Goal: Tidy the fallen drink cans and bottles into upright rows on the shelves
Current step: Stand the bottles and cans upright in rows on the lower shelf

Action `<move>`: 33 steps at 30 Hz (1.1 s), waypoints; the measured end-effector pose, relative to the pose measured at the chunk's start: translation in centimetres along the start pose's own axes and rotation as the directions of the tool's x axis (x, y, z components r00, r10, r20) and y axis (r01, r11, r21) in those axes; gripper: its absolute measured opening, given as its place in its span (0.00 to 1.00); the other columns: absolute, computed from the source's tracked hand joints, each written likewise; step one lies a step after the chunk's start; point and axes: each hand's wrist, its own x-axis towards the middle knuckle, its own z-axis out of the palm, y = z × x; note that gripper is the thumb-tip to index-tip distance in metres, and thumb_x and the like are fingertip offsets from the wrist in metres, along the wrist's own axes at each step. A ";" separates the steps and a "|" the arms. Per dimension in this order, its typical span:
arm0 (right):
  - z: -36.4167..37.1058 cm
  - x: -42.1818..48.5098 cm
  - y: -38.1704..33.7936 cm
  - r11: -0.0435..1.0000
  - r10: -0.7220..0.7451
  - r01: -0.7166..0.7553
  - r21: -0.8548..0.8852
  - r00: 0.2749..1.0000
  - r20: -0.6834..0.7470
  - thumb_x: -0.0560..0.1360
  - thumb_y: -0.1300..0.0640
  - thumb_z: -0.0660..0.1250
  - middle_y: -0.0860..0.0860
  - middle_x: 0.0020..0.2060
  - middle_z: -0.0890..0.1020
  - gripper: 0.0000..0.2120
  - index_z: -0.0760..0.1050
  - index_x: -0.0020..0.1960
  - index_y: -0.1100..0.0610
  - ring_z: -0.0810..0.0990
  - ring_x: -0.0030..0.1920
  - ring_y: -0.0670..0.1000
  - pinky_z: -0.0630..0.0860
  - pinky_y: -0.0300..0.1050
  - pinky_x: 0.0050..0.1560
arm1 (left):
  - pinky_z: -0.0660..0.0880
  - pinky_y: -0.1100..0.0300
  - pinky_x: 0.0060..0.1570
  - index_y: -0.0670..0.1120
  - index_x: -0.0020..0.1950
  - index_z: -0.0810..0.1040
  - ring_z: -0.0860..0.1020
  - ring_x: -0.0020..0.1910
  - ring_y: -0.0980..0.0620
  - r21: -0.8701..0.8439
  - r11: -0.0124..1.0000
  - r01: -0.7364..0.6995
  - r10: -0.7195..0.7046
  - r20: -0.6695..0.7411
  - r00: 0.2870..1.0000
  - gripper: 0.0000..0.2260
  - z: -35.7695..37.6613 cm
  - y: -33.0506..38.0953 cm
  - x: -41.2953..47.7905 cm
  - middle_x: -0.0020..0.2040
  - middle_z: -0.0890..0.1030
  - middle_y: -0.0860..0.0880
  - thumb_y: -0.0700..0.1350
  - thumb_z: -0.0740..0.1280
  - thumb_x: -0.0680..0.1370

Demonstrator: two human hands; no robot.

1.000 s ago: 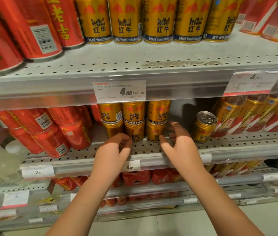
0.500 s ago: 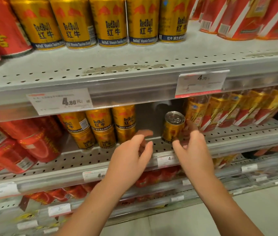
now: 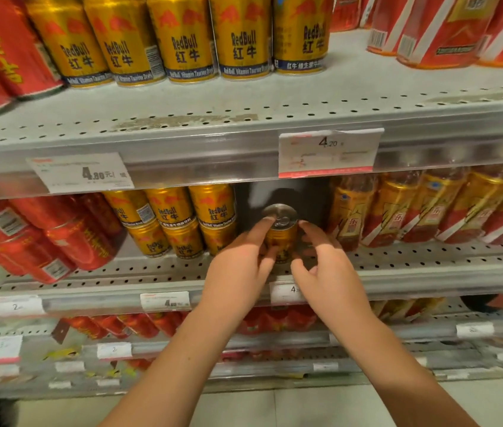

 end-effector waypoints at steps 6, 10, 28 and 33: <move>1.4 0.9 -0.2 0.991 -0.111 0.107 0.078 0.993 0.037 0.75 0.50 0.68 0.47 0.58 0.78 0.30 0.58 0.72 0.39 0.81 0.49 0.48 0.82 0.49 0.48 | 0.81 0.51 0.48 0.62 0.77 0.62 0.81 0.49 0.50 0.020 0.998 0.053 -0.053 -0.013 0.999 0.24 -1.4 -0.8 -0.5 0.56 0.82 0.51 0.52 0.65 0.82; 2.4 2.0 -0.4 0.984 -0.120 0.110 0.138 0.991 0.066 0.74 0.46 0.70 0.47 0.59 0.78 0.29 0.58 0.69 0.39 0.79 0.54 0.49 0.77 0.45 0.47 | 0.80 0.52 0.48 0.59 0.77 0.66 0.81 0.50 0.49 0.071 0.997 0.021 -0.016 -0.078 0.997 0.24 -1.5 -1.1 -0.4 0.54 0.83 0.51 0.52 0.66 0.81; 4.2 3.0 -1.0 0.992 -0.072 0.070 0.104 0.997 0.022 0.74 0.42 0.72 0.50 0.61 0.75 0.33 0.64 0.74 0.47 0.78 0.58 0.49 0.79 0.54 0.55 | 0.77 0.55 0.50 0.52 0.60 0.82 0.79 0.52 0.52 -0.019 0.967 0.253 -0.254 -0.044 0.966 0.10 -2.9 -7.1 -3.6 0.55 0.83 0.52 0.47 0.65 0.81; 3.6 2.4 -1.1 0.996 -0.058 0.057 0.070 0.998 0.015 0.75 0.44 0.72 0.49 0.62 0.77 0.32 0.64 0.75 0.46 0.79 0.55 0.49 0.79 0.47 0.50 | 0.76 0.56 0.51 0.53 0.62 0.81 0.79 0.53 0.51 0.027 0.973 0.228 -0.228 -0.022 0.974 0.13 -3.5 -8.1 -3.5 0.55 0.83 0.54 0.49 0.64 0.80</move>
